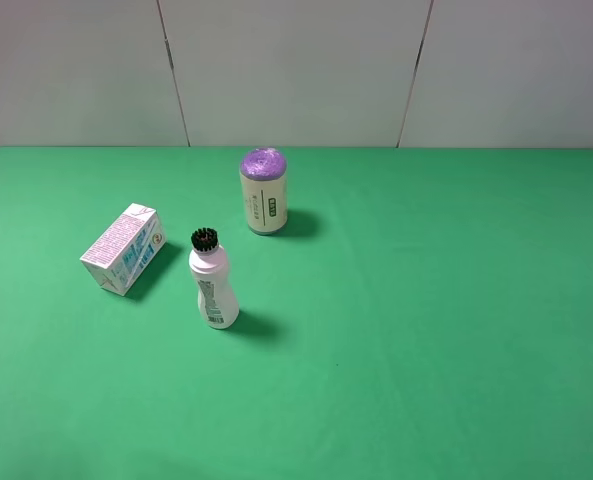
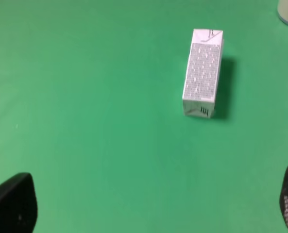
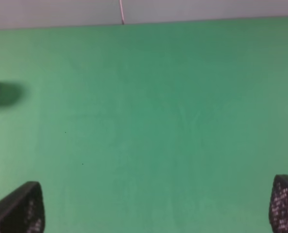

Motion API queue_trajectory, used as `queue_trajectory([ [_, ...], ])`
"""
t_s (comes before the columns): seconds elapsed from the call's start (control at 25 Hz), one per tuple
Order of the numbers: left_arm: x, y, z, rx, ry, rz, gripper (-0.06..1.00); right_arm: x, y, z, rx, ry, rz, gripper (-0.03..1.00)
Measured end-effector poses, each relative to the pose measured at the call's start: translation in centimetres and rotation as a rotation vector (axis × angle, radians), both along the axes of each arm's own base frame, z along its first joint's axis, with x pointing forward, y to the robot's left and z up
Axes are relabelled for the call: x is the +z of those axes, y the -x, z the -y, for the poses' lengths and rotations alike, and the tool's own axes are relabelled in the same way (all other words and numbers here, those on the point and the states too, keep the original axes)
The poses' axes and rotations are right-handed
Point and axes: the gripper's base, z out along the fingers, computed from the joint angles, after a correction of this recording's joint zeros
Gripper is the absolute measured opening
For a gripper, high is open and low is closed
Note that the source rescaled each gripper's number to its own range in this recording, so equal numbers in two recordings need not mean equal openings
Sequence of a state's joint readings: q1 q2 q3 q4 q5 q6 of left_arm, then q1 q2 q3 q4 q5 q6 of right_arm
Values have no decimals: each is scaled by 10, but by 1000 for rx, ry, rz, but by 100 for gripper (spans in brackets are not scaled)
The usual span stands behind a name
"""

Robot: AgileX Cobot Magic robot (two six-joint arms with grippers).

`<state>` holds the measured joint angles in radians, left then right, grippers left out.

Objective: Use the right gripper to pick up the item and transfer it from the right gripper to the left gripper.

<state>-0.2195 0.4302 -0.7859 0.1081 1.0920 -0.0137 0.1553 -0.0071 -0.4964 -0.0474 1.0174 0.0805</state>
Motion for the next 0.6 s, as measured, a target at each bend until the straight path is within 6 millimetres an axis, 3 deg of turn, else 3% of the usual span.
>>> queue_trajectory([
  [0.24, -14, 39, -5, -4, 57, 40, 100, 0, 0, 0, 0, 0, 0, 100],
  [0.6, -59, 51, -4, -50, 86, 71, 100, 0, 0, 0, 0, 0, 0, 100],
])
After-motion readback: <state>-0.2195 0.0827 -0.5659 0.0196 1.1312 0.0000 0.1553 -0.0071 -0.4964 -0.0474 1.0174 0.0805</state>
